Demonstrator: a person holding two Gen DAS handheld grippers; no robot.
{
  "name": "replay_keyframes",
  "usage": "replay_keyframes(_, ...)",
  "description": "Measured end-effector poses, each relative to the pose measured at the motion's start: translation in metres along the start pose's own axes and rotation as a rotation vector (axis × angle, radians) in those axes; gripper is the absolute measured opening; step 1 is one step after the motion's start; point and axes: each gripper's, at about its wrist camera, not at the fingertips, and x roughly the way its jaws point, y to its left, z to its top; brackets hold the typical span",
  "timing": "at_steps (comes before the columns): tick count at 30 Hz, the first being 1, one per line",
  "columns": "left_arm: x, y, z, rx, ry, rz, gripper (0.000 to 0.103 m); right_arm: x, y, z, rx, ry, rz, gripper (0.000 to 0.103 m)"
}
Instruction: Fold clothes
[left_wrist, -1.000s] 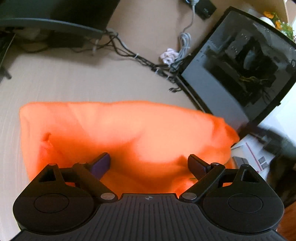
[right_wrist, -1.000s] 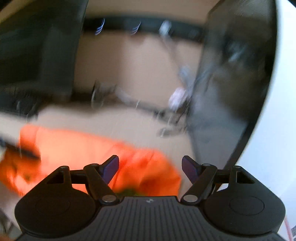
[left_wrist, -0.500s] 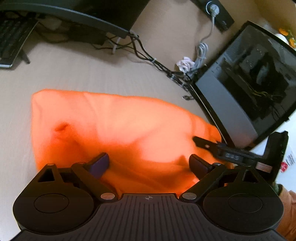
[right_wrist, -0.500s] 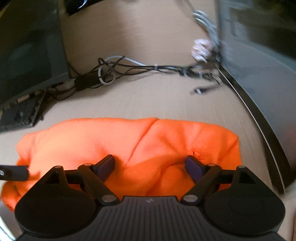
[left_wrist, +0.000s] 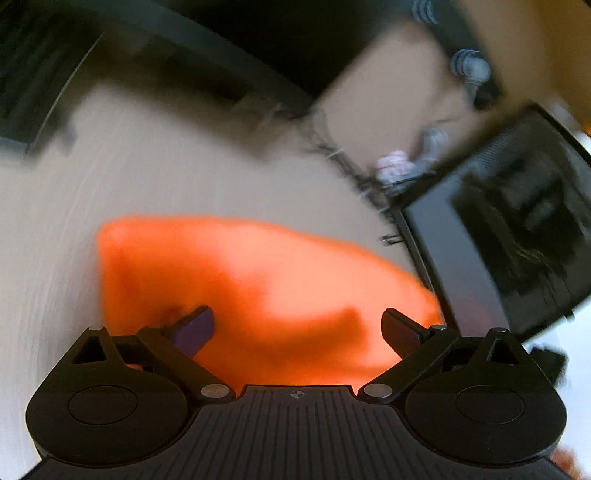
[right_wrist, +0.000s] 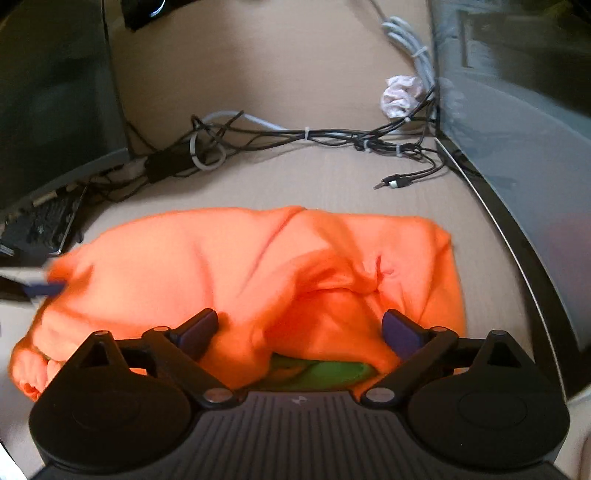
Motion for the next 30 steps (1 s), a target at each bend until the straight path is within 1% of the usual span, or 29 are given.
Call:
replay_keyframes(1,-0.004,0.004,-0.001,-0.018,-0.01,-0.018,0.1,-0.002,-0.002,-0.002,0.005,0.001,0.002,0.096)
replay_keyframes(3,-0.011,0.005,0.0,-0.02,-0.005,-0.007,0.1,-0.011,-0.002,-0.002,-0.001,0.007,-0.006,0.096)
replay_keyframes(6,-0.027,-0.004,0.001,0.068,-0.034,0.05,0.1,-0.034,0.004,0.002,-0.015,-0.047,-0.038,0.096)
replay_keyframes(7,-0.034,-0.009,0.003,0.107,-0.051,0.039,0.1,-0.041,0.007,0.005,-0.018,-0.077,-0.032,0.096)
replay_keyframes(9,-0.04,-0.016,0.01,0.129,-0.07,-0.029,0.1,-0.044,0.011,0.015,0.005,-0.123,0.012,0.096)
replay_keyframes(10,-0.039,-0.019,0.015,0.129,-0.081,-0.068,0.1,-0.039,0.014,0.022,0.02,-0.129,0.039,0.096)
replay_keyframes(11,-0.036,-0.023,0.018,0.128,-0.091,-0.087,0.1,-0.031,0.016,0.028,0.034,-0.129,0.068,0.096)
replay_keyframes(13,-0.025,-0.029,0.023,0.127,-0.093,-0.092,0.1,-0.008,0.019,0.037,0.059,-0.102,0.094,0.096)
replay_keyframes(14,-0.017,-0.028,0.023,0.122,-0.075,-0.061,0.1,0.007,0.018,0.04,0.075,-0.063,0.08,0.096)
replay_keyframes(15,-0.008,-0.027,0.023,0.115,-0.056,-0.029,0.1,0.019,0.016,0.039,0.088,-0.035,0.045,0.096)
replay_keyframes(16,0.0,-0.02,0.02,0.087,-0.019,0.004,0.1,0.028,0.013,0.038,0.098,-0.016,0.005,0.097)
replay_keyframes(17,0.007,-0.013,0.017,0.06,0.017,0.037,0.1,0.031,0.009,0.035,0.111,-0.014,-0.016,0.097)
replay_keyframes(19,0.007,-0.008,0.007,0.075,0.005,0.01,0.1,0.025,-0.003,0.027,0.159,-0.04,-0.015,0.097)
replay_keyframes(20,0.008,-0.01,0.005,0.091,0.014,0.01,0.1,0.021,-0.007,0.022,0.169,-0.051,-0.017,0.097)
replay_keyframes(22,0.008,-0.015,0.002,0.123,0.031,0.009,0.1,0.015,-0.011,0.013,0.165,-0.067,-0.025,0.097)
replay_keyframes(24,0.008,-0.018,0.002,0.142,0.039,0.025,0.1,0.01,-0.009,0.007,0.144,-0.072,-0.042,0.097)
replay_keyframes(25,0.008,-0.02,0.002,0.151,0.042,0.033,0.1,0.007,-0.007,0.006,0.122,-0.071,-0.058,0.097)
replay_keyframes(27,0.004,-0.019,-0.001,0.139,0.018,0.041,0.1,0.001,-0.005,0.003,0.058,-0.064,-0.097,0.097)
replay_keyframes(29,0.002,-0.022,-0.002,0.149,0.021,0.029,0.1,-0.009,-0.009,0.005,-0.003,-0.044,-0.125,0.097)
replay_keyframes(30,0.001,-0.024,-0.003,0.154,0.022,0.024,0.1,-0.017,-0.006,0.007,-0.035,-0.048,-0.141,0.097)
